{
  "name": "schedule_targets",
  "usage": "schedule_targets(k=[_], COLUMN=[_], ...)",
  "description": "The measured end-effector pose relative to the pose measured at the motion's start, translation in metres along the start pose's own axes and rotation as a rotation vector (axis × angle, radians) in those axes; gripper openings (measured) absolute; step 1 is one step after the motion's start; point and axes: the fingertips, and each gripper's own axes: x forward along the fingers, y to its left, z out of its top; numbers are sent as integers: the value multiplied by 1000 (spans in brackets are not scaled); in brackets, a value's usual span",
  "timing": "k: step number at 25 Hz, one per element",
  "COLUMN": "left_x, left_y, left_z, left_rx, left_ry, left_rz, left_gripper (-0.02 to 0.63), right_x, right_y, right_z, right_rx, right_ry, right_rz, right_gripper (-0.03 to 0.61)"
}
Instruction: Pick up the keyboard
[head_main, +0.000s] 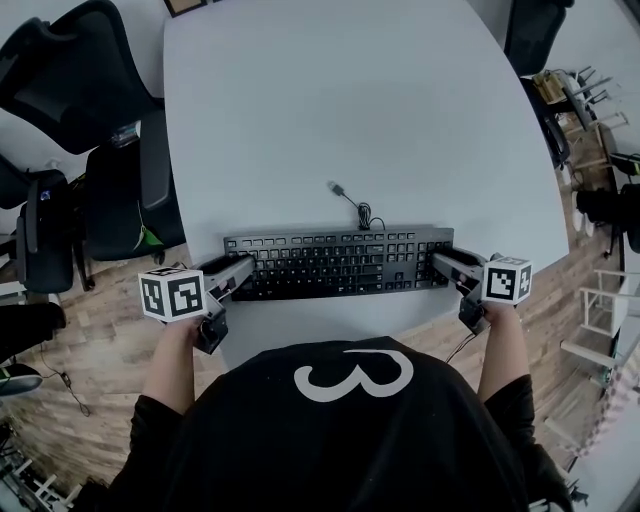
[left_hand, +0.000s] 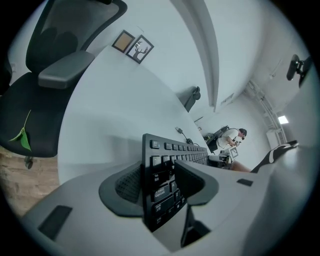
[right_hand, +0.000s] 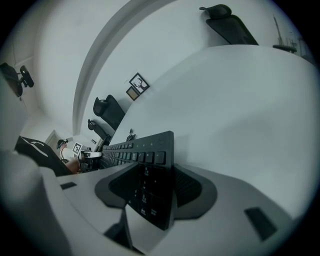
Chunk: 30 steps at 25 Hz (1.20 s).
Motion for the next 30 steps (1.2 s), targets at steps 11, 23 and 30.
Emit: schedule_targets(k=[11,23,30], left_x=[0,1,-6], left_y=[1,0,-6], left_z=[1,6,11], left_rx=[-5,-8,43], left_ry=[-41,-82,-158], left_rz=[33,73,72], left_gripper=[196,198,198], right_x=[1,0,-3], right_y=[-10,1,5], right_z=[0,1,5], right_rx=[12,43,5], right_ry=[-37,-51,-121], right_rz=[-57,-35,1], right_gripper=[199,196,190])
